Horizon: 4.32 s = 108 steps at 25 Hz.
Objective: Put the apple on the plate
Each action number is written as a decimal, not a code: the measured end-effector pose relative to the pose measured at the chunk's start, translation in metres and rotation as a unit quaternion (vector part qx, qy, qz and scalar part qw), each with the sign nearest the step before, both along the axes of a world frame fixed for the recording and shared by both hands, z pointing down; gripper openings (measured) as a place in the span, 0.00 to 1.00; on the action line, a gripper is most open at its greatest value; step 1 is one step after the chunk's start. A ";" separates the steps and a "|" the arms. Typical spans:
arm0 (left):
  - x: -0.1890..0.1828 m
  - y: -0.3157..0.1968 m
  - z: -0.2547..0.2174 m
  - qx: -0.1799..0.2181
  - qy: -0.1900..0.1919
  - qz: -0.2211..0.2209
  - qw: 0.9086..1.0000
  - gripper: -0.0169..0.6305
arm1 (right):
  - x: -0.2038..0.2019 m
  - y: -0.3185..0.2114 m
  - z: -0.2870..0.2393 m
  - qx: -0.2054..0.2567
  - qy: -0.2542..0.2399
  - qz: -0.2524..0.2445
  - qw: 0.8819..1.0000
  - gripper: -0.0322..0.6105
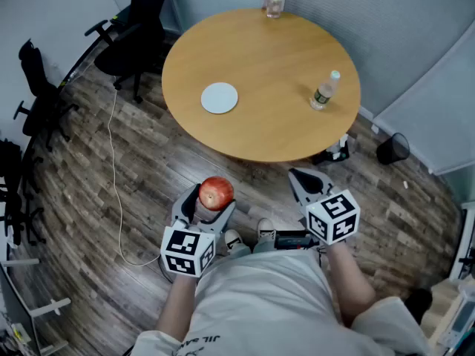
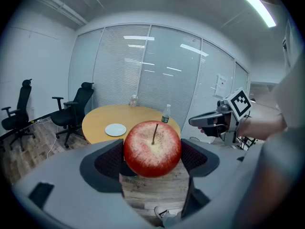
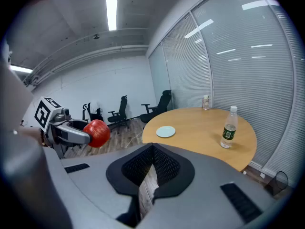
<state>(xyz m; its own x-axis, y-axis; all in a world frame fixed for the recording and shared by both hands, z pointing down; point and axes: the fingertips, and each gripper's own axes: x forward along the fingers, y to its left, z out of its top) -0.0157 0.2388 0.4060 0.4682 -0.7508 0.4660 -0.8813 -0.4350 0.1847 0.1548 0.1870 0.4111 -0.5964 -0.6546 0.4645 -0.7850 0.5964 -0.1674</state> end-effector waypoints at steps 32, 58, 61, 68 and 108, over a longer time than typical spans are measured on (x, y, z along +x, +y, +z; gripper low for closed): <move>-0.055 0.005 0.014 -0.009 0.023 0.019 1.000 0.61 | -0.031 0.000 -0.003 0.000 0.002 0.047 0.999 0.10; -0.079 -0.217 0.009 -0.010 0.004 -0.039 0.999 0.61 | -0.070 -0.239 0.000 -0.006 -0.023 -0.023 0.999 0.10; -0.076 -0.233 0.010 -0.011 0.001 -0.042 0.999 0.61 | -0.064 -0.257 0.005 -0.016 -0.029 -0.022 0.999 0.10; -0.071 -0.252 0.016 -0.018 0.001 -0.044 0.999 0.61 | -0.060 -0.275 0.010 -0.020 -0.030 -0.025 0.999 0.10; -0.060 -0.334 0.097 -0.096 -0.058 0.074 0.991 0.61 | -0.078 -0.301 0.068 -0.095 -0.011 0.026 0.995 0.10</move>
<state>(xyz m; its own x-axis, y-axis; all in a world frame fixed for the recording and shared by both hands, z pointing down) -0.0753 -0.0957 0.5033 0.5019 -0.5705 0.6501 -0.8305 -0.5278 0.1780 0.0766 -0.1137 0.4787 -0.5750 -0.5863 0.5706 -0.8091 0.5107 -0.2906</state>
